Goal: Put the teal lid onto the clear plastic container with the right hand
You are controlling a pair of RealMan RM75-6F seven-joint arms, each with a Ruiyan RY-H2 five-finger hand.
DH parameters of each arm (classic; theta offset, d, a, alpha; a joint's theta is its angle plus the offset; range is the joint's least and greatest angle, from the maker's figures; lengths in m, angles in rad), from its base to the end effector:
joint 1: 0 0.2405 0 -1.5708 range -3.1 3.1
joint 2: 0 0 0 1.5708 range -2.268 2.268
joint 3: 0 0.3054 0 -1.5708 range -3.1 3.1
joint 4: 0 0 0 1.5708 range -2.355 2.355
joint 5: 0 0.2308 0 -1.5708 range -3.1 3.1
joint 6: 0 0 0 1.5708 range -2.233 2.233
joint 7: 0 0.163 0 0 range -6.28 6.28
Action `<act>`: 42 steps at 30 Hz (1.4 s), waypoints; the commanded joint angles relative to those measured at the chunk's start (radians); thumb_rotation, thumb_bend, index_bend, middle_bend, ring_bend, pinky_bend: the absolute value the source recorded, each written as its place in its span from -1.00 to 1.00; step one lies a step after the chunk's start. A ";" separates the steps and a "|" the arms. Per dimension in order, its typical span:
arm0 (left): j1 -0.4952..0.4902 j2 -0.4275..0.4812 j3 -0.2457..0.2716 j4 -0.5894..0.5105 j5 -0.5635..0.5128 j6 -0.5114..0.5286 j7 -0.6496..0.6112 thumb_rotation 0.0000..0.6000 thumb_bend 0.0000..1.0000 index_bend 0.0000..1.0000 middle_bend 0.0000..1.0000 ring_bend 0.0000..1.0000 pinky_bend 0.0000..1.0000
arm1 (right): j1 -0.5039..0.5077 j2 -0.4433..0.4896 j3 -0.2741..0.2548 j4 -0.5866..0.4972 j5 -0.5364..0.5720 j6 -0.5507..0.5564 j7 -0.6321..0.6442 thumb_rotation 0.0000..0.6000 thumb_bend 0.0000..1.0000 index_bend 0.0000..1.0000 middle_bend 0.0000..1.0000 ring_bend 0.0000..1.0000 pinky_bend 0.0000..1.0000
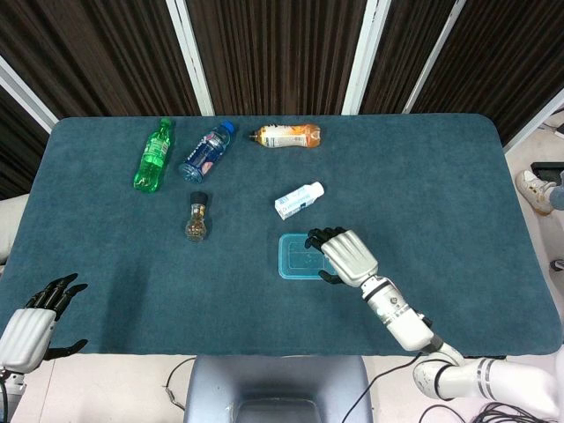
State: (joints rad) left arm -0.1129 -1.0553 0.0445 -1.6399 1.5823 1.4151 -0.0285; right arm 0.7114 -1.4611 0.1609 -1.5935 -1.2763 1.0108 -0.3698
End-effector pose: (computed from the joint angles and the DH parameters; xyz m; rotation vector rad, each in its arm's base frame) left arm -0.3588 0.1911 0.1533 -1.5585 -0.9684 -0.8474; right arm -0.1605 -0.3779 -0.0136 1.9522 -0.7702 1.0039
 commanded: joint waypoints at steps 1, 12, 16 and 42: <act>0.000 0.000 0.000 0.000 0.000 0.000 -0.001 1.00 -0.12 -0.61 -0.85 -0.81 -0.50 | 0.023 -0.045 0.024 0.015 0.061 0.005 -0.081 1.00 -0.20 -0.01 -0.23 -0.23 0.04; -0.001 0.002 0.000 -0.001 -0.002 -0.002 -0.003 1.00 -0.12 -0.61 -0.84 -0.81 -0.50 | 0.074 -0.114 0.034 0.082 0.202 -0.035 -0.218 1.00 -0.20 -0.03 -0.23 -0.23 0.04; 0.000 0.002 0.001 -0.001 -0.001 -0.001 -0.004 1.00 -0.12 -0.61 -0.84 -0.81 -0.50 | 0.083 -0.128 0.027 0.097 0.227 -0.039 -0.243 1.00 -0.20 -0.05 -0.23 -0.23 0.04; -0.002 0.008 0.001 0.001 0.000 -0.003 -0.022 1.00 -0.12 -0.61 -0.83 -0.80 -0.50 | 0.091 -0.170 -0.015 0.183 0.220 -0.073 -0.181 1.00 -0.20 -0.07 -0.23 -0.23 0.04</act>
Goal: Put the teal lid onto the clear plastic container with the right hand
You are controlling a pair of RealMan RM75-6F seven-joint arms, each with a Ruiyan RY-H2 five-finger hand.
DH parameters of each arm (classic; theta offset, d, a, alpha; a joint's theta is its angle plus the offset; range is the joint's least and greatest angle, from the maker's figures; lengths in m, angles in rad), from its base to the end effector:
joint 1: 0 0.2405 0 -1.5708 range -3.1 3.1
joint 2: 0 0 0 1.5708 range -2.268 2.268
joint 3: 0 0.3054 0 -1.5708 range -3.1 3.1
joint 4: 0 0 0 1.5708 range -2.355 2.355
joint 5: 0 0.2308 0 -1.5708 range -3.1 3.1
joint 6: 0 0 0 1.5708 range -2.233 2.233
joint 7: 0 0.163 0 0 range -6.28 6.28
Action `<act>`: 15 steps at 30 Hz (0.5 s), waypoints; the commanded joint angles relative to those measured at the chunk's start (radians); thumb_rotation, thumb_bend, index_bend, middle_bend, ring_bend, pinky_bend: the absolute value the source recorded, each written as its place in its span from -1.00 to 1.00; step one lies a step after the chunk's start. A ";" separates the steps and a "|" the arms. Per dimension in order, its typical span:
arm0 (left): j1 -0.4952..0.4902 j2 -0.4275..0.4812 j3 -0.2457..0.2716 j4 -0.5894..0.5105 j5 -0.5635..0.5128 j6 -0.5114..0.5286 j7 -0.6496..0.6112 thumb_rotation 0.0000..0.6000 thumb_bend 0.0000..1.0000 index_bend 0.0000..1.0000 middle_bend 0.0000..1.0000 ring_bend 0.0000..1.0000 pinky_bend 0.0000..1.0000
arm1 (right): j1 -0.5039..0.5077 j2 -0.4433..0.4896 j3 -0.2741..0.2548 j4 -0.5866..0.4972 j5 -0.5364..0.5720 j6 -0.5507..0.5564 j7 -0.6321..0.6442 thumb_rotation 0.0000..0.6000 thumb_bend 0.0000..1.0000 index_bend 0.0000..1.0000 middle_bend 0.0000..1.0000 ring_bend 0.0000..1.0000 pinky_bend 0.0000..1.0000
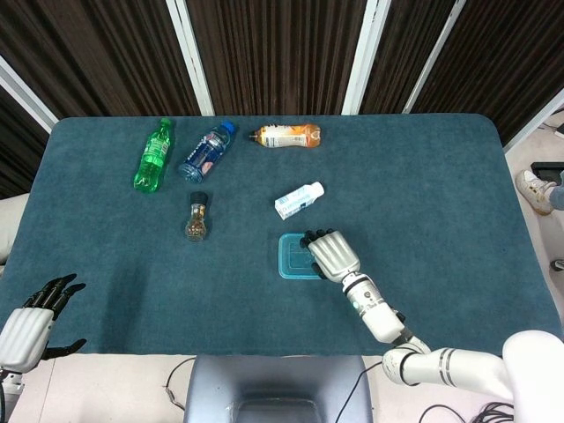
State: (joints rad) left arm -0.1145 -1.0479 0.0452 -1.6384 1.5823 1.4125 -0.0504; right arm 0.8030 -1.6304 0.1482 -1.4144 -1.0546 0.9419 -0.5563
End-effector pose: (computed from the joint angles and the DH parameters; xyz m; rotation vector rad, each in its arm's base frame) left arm -0.3597 0.1916 0.1558 -1.5548 -0.9814 -0.8542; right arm -0.1647 -0.4003 -0.0762 1.9754 -0.7644 0.7852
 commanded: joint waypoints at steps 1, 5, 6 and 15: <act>0.000 0.000 0.000 0.000 0.000 0.000 -0.001 1.00 -0.12 -0.61 -0.83 -0.80 -0.50 | -0.001 -0.001 -0.004 0.006 -0.002 -0.006 0.010 1.00 -0.20 -0.07 -0.23 -0.23 0.04; 0.000 0.001 0.000 0.000 0.001 0.001 -0.003 1.00 -0.12 -0.61 -0.83 -0.80 -0.50 | -0.004 -0.003 -0.008 0.018 -0.006 -0.016 0.031 1.00 -0.20 -0.08 -0.23 -0.24 0.03; 0.001 0.001 0.000 0.001 0.001 0.002 -0.004 1.00 -0.12 -0.61 -0.83 -0.80 -0.50 | -0.005 -0.003 -0.009 0.020 -0.007 -0.018 0.035 1.00 -0.20 -0.08 -0.23 -0.24 0.03; 0.001 0.002 0.001 0.001 0.003 0.004 -0.006 1.00 -0.12 -0.61 -0.83 -0.80 -0.50 | -0.010 -0.004 -0.015 0.034 -0.019 -0.026 0.064 1.00 -0.20 -0.08 -0.23 -0.25 0.03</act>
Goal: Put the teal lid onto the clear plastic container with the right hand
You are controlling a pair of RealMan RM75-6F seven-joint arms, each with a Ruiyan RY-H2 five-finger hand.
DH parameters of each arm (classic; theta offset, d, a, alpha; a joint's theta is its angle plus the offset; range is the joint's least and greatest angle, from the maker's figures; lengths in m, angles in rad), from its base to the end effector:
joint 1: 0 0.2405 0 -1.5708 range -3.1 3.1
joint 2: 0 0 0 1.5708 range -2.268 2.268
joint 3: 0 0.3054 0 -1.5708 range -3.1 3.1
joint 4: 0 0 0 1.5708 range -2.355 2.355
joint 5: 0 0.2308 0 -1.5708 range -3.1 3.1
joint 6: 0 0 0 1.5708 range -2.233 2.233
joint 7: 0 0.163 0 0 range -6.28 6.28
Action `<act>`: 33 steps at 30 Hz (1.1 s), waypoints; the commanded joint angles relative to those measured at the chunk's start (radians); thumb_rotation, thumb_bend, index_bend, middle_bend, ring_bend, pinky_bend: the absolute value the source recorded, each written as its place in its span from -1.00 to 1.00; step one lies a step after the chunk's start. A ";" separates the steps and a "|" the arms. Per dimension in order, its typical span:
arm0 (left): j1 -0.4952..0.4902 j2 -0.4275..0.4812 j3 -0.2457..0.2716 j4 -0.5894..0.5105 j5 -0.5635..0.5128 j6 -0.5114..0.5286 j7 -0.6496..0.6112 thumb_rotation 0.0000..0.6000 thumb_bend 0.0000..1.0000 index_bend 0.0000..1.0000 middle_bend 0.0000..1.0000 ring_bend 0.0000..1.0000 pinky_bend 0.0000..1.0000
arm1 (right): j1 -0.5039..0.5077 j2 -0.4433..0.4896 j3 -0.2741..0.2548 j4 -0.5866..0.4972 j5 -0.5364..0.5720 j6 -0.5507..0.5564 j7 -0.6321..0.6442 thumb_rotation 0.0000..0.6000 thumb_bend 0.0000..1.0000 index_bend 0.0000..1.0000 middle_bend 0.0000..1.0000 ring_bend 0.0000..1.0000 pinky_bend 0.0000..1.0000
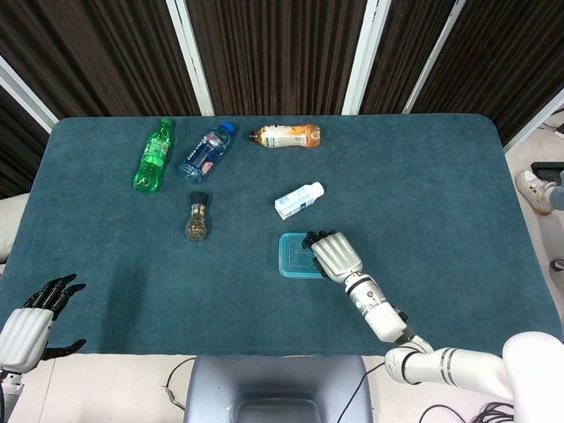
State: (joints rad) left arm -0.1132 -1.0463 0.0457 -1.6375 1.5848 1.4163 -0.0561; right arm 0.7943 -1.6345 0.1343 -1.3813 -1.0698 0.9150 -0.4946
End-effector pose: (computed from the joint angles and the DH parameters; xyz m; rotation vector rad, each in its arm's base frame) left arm -0.3597 0.1911 0.1568 -1.5530 -0.9819 -0.8588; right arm -0.1766 -0.3997 -0.0808 1.9839 -0.8119 0.7766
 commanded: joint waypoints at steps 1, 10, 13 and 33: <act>0.000 0.000 0.000 0.000 0.000 0.000 0.000 1.00 -0.12 -0.61 -0.83 -0.81 -0.50 | -0.002 0.001 -0.001 0.000 -0.007 0.002 0.004 1.00 -0.20 -0.09 -0.23 -0.25 0.03; 0.000 0.000 0.001 0.000 0.001 0.000 0.001 1.00 -0.12 -0.61 -0.83 -0.80 -0.50 | -0.021 0.012 0.010 -0.033 -0.097 0.097 0.026 1.00 -0.20 -0.10 -0.23 -0.26 0.02; 0.000 -0.001 0.001 -0.001 0.002 -0.001 0.003 1.00 -0.11 -0.61 -0.83 -0.80 -0.50 | -0.027 0.017 0.017 -0.052 -0.118 0.123 0.029 1.00 -0.20 -0.10 -0.23 -0.26 0.02; 0.001 0.000 0.002 -0.002 0.003 0.000 0.006 1.00 -0.12 -0.61 -0.82 -0.80 -0.50 | 0.026 -0.046 0.040 -0.048 -0.071 0.033 0.024 1.00 -0.20 -0.10 -0.23 -0.26 0.02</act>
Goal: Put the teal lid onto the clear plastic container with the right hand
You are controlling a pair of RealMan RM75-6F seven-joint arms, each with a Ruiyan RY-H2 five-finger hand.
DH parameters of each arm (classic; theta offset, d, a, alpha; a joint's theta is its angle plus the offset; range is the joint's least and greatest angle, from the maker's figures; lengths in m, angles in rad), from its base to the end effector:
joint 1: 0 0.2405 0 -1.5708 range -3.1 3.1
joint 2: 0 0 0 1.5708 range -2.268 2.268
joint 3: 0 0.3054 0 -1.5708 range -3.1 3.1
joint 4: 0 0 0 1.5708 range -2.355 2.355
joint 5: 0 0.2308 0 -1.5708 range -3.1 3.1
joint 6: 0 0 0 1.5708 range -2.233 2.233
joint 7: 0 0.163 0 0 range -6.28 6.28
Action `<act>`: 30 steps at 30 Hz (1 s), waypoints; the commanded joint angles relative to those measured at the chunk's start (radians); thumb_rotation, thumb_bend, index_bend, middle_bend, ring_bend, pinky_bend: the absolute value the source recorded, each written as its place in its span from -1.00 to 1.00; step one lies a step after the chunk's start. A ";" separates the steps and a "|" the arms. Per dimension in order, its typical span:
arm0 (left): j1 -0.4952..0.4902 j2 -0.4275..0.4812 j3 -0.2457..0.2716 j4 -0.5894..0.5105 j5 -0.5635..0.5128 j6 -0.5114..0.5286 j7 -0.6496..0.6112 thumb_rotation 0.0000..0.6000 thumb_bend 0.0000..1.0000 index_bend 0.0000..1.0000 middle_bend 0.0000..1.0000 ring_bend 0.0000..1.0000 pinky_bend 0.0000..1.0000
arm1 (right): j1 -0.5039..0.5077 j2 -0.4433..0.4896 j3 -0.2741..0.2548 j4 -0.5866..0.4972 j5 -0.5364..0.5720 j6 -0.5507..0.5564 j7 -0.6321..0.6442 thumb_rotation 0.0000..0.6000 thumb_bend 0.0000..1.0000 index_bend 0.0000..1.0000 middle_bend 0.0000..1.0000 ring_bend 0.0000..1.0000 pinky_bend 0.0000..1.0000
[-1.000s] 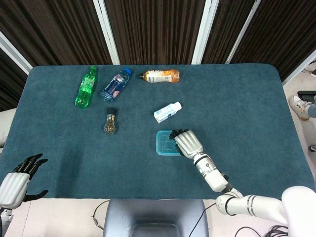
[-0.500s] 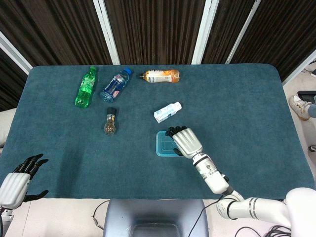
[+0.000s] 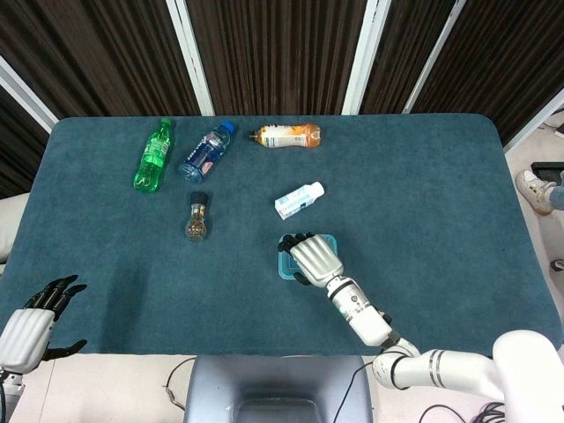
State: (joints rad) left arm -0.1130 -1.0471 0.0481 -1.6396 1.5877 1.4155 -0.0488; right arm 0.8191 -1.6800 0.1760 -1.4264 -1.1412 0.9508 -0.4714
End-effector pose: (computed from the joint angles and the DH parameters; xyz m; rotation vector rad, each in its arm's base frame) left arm -0.3591 0.1903 0.1556 -1.5591 -0.9794 -0.8549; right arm -0.1278 -0.3912 -0.0903 2.0055 -0.7956 0.9450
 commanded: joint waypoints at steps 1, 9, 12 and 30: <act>0.001 0.000 0.000 0.001 0.000 0.001 -0.002 1.00 -0.12 -0.61 -0.82 -0.80 -0.50 | 0.001 0.001 -0.003 -0.008 0.001 -0.005 0.002 1.00 -0.20 -0.10 -0.23 -0.26 0.02; 0.001 0.000 0.000 0.001 0.002 0.002 -0.002 1.00 -0.12 -0.61 -0.82 -0.80 -0.50 | -0.006 0.025 -0.025 -0.044 -0.029 -0.006 0.012 1.00 -0.20 -0.10 -0.23 -0.26 0.02; 0.000 0.001 0.001 0.001 0.002 0.001 -0.002 1.00 -0.12 -0.61 -0.82 -0.80 -0.50 | -0.007 0.025 -0.029 -0.038 -0.030 -0.008 0.014 1.00 -0.20 -0.10 -0.23 -0.26 0.02; 0.000 0.000 0.000 -0.002 -0.002 -0.003 0.002 1.00 -0.12 -0.61 -0.82 -0.80 -0.50 | -0.036 0.098 -0.068 -0.086 -0.126 -0.027 0.167 1.00 -0.20 -0.10 -0.23 -0.26 0.02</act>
State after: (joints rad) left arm -0.1133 -1.0465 0.0484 -1.6415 1.5854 1.4123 -0.0463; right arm 0.7856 -1.5902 0.1122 -1.5072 -1.2611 0.9286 -0.3150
